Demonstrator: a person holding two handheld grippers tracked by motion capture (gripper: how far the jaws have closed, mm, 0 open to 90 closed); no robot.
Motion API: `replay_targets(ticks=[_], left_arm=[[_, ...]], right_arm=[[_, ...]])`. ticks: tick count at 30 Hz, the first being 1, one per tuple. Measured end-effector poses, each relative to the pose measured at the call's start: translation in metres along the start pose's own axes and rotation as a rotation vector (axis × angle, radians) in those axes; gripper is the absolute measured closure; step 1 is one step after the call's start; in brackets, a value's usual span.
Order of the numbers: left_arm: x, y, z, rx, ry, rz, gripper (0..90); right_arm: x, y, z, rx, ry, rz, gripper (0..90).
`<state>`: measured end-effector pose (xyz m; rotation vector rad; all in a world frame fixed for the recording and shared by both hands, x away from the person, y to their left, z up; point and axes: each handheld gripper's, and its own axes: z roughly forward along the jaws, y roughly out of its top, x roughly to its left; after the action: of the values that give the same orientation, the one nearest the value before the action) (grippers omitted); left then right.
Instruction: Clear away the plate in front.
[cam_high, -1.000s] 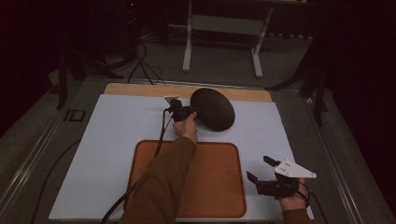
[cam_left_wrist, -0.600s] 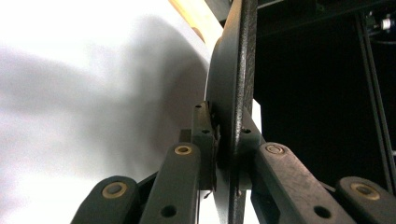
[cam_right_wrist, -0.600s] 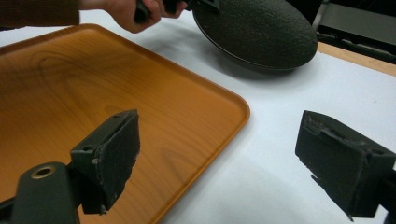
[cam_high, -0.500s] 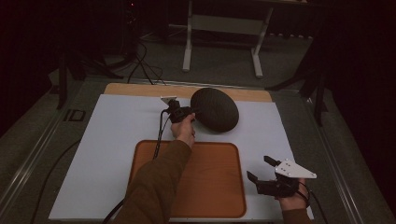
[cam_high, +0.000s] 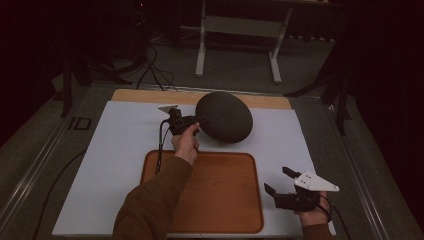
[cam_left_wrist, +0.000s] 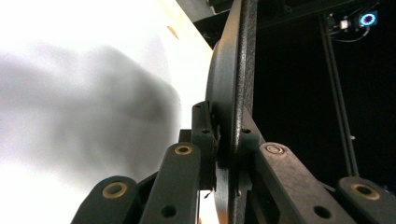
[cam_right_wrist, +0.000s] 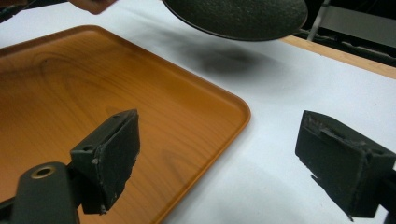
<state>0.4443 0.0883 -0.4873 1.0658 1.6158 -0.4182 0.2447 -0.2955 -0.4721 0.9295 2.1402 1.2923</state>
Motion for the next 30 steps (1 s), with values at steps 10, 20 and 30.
replay_targets(ticks=[10,20,30], left_arm=[[0.001,0.000,-0.028,-0.003,-0.025,0.021,84.7],[0.002,-0.002,-0.057,-0.007,-0.019,0.044,84.9],[0.013,-0.006,-0.084,-0.023,-0.027,0.027,85.0]], right_arm=[[0.001,0.000,0.000,0.001,-0.003,-0.005,13.7],[0.000,0.000,0.000,-0.001,-0.007,-0.002,13.7],[0.001,0.000,0.001,0.003,-0.005,-0.002,13.7]])
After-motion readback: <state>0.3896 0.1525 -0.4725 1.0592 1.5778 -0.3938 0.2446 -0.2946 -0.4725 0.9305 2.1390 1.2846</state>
